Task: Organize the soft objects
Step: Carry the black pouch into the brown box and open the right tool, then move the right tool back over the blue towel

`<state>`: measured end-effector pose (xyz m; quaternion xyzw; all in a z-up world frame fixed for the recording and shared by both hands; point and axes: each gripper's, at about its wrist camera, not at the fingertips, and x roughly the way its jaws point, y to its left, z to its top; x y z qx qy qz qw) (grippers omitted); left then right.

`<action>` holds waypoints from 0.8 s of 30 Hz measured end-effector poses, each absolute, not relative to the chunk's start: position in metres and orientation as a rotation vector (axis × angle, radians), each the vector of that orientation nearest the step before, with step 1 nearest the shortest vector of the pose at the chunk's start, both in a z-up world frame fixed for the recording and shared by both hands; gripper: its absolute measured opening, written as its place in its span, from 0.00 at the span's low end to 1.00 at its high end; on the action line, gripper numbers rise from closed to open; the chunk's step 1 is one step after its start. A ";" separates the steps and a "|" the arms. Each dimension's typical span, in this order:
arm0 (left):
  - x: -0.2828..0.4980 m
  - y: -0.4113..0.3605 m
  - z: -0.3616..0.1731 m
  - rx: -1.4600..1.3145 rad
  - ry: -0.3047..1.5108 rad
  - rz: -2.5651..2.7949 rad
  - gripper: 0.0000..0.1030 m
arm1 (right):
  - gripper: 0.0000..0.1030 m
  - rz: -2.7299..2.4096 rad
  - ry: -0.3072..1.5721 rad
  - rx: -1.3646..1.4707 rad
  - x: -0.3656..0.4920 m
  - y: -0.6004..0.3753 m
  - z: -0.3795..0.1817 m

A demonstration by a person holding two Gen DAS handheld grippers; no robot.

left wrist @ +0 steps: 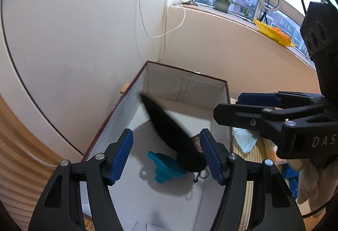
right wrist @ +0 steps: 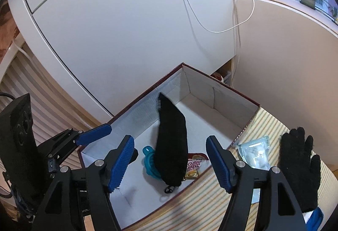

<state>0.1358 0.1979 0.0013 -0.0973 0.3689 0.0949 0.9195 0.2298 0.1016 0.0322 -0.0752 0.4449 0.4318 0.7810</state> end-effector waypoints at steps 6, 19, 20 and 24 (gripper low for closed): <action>0.114 0.170 0.015 -0.126 0.695 0.188 0.63 | 0.65 0.927 0.927 -0.161 0.214 0.074 0.040; 0.075 0.092 0.031 -0.005 0.626 0.056 0.67 | 0.65 0.856 0.853 -0.170 0.174 -0.012 0.051; 0.074 0.088 0.031 0.001 0.625 0.049 0.67 | 0.65 0.848 0.852 -0.163 0.172 -0.022 0.051; 0.069 0.069 0.031 0.031 0.620 0.016 0.67 | 0.65 0.817 0.855 -0.130 0.168 -0.051 0.048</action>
